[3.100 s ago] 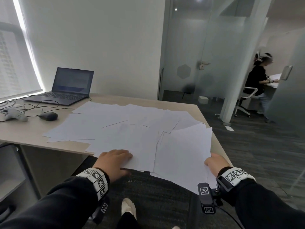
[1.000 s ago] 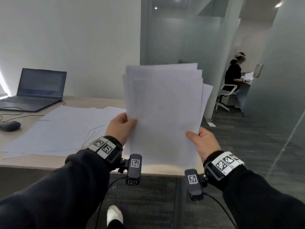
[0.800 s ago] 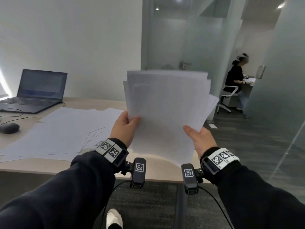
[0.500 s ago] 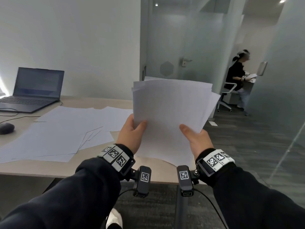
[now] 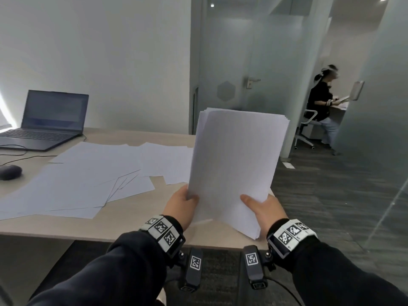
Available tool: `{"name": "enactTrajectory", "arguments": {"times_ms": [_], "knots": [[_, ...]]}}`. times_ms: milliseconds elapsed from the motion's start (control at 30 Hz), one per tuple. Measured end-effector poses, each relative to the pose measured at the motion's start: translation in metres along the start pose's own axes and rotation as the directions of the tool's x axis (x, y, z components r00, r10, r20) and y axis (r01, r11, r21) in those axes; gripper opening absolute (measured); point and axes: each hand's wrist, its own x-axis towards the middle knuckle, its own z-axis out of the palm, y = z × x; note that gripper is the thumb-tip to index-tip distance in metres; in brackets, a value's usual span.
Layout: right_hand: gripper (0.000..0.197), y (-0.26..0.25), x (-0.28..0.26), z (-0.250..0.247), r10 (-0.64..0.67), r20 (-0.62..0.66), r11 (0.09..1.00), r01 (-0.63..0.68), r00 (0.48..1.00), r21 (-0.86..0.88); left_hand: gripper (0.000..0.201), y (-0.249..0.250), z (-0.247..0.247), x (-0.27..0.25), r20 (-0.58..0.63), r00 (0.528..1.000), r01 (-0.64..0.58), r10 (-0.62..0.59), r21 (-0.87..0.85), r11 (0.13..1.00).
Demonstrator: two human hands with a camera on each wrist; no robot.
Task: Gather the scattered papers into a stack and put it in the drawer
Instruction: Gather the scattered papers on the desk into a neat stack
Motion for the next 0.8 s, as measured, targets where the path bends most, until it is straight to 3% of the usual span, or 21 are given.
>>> {"name": "enactTrajectory", "arguments": {"times_ms": [133,267,367,467,600,700,800], "knots": [[0.021,0.001,0.006,-0.011,-0.008,0.002,0.993,0.008,1.000,-0.118,0.024,0.000,0.000,0.000,0.073,0.997,0.010,-0.020,0.139,0.990],[0.026,0.016,0.006,-0.015,0.127,0.055,0.956,-0.108,0.990,-0.273,0.031,-0.009,0.003,-0.009,0.137,0.986,0.052,-0.091,0.268,0.962],[0.023,0.014,-0.002,-0.010,0.140,0.078,0.958,-0.115,0.987,-0.262,0.034,-0.015,-0.008,-0.016,0.147,0.985,0.040,-0.088,0.301,0.953],[0.020,0.002,-0.010,0.003,0.105,0.059,0.977,-0.092,0.993,-0.190,0.041,-0.028,-0.036,-0.017,0.051,0.997,0.038,-0.061,0.363,0.931],[0.019,-0.014,-0.017,0.035,0.083,0.043,0.994,-0.080,0.996,-0.079,0.036,-0.060,-0.093,-0.014,-0.117,0.993,0.052,0.002,0.456,0.889],[0.018,-0.018,-0.021,0.069,0.083,0.072,0.995,-0.080,0.994,-0.051,0.043,-0.084,-0.140,-0.013,-0.233,0.972,0.149,-0.007,0.598,0.787],[0.017,-0.015,-0.023,0.102,0.103,0.118,0.994,-0.097,0.988,-0.057,0.063,-0.104,-0.182,-0.014,-0.246,0.964,0.250,-0.100,0.711,0.658]]}}
